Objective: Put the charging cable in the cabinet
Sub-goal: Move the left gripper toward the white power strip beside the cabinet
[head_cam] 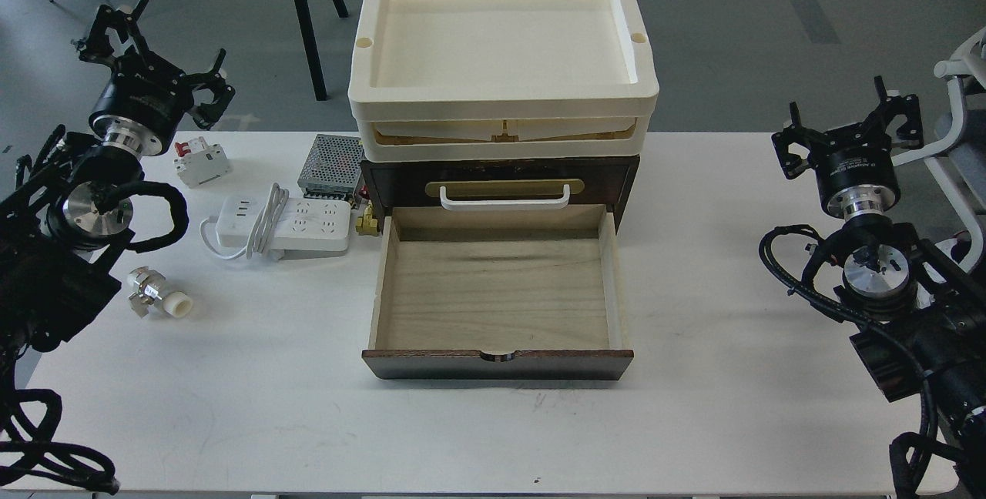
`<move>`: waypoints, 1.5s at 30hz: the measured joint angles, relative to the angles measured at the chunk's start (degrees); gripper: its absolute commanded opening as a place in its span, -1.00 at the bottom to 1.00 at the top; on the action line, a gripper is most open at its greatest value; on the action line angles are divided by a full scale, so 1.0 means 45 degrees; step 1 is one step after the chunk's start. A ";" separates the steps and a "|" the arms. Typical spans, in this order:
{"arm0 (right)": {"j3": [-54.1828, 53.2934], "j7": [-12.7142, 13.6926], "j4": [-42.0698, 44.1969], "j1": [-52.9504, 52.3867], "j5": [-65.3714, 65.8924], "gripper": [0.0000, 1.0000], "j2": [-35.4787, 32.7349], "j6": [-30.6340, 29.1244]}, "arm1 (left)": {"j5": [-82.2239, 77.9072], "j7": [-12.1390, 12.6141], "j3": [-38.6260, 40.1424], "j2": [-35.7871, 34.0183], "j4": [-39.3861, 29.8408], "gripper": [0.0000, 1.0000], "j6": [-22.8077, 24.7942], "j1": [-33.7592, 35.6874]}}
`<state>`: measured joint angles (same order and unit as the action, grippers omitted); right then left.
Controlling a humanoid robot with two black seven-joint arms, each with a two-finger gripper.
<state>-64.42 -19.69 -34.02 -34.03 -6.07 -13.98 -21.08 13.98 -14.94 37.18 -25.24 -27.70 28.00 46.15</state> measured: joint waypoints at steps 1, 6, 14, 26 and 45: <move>0.0015 0.0000 0.0000 0.0002 0.0000 1.00 0.0000 0.0007 | 0.0000 0.0004 0.0000 -0.0005 -0.0005 1.00 0.0000 0.0000; 0.0103 0.0000 0.0000 0.0004 0.0003 1.00 0.0001 0.0035 | 0.0001 -0.0035 0.0011 -0.0058 -0.0051 1.00 0.0000 -0.0022; 0.0156 0.0000 0.0000 0.0005 0.0022 1.00 0.0001 0.0036 | -0.0111 -0.0075 -0.0148 -0.1112 -0.0918 0.99 0.0000 -0.0025; 0.0199 -0.0012 -0.0025 0.0024 0.0039 1.00 0.0001 0.0056 | -0.9535 -0.0059 -0.0484 -0.4517 -0.4835 0.98 0.0000 0.1582; 0.0327 0.0000 -0.0022 0.0024 0.0079 1.00 0.0001 0.0069 | -2.3892 0.0528 -0.4496 -0.4826 -0.7587 0.82 -0.4706 0.0592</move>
<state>-62.95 -19.69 -34.12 -33.92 -5.72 -13.97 -20.77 -93.53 -12.56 16.94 -46.96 -61.85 6.83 48.81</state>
